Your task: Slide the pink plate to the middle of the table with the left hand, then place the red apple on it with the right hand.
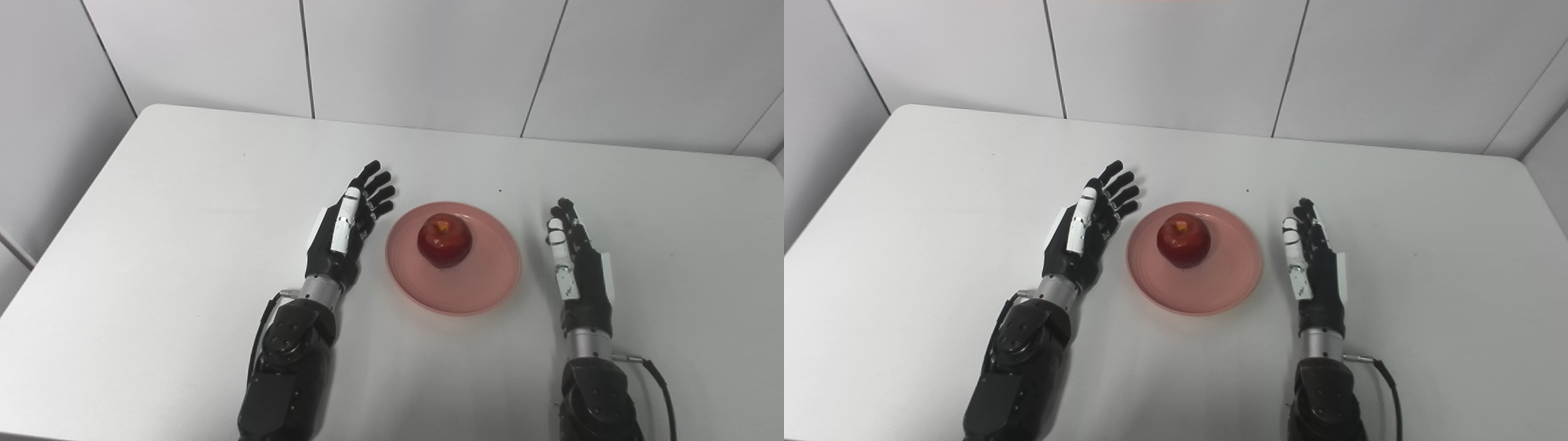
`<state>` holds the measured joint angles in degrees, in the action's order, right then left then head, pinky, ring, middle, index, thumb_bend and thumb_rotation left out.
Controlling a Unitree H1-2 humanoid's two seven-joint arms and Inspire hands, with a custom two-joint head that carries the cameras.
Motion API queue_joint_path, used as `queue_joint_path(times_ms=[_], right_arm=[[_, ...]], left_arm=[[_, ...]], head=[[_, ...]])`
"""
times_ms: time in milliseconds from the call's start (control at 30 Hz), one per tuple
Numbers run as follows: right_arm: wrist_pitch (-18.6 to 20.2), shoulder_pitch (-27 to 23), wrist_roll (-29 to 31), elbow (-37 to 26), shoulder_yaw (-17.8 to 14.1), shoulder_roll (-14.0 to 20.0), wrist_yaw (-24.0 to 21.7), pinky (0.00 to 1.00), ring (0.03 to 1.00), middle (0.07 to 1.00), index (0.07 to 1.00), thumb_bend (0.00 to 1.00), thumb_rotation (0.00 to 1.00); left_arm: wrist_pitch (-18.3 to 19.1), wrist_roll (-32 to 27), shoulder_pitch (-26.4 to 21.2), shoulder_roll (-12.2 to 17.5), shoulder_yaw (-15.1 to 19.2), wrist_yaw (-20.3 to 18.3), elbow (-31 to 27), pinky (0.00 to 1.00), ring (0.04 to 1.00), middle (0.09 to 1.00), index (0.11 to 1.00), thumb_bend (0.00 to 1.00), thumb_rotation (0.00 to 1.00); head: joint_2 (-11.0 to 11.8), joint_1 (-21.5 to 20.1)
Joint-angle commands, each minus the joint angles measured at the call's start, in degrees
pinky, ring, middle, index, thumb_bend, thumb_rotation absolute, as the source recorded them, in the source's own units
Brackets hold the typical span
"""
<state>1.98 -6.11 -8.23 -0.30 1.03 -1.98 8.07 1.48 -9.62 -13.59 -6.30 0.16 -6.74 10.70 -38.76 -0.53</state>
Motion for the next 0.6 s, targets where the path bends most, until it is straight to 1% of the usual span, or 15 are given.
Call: queue_joint_path(times_ms=[0,200,567], right_arm=[[-2.25,-1.3,-0.15,-0.5,0.01,-0.36,0.26,0.88,0.891,0.898,0.904,0.25,0.88],[-1.62,-1.27,0.05,-0.8,-0.12,-0.56,0.26,0.87,0.886,0.895,0.905,0.25,0.88],[-1.94,-1.39,0.63,-0.62,-0.35,-1.02,0.44,0.88,0.888,0.897,0.906,0.22,0.9]], left_arm=[[2.2,0.6,2.16,0.66,-0.06,0.72,1.24,0.88,0.879,0.897,0.886,0.35,1.0],[2.51,0.86,2.35,0.6,-0.27,0.95,0.57,0.88,0.877,0.895,0.881,0.35,1.0],[2.23,1.26,2.48,0.91,-0.62,0.97,0.37,0.88,0.879,0.898,0.885,0.35,1.0]], head=[[0.06,0.1],[0.07,0.13],[0.31,-0.05]])
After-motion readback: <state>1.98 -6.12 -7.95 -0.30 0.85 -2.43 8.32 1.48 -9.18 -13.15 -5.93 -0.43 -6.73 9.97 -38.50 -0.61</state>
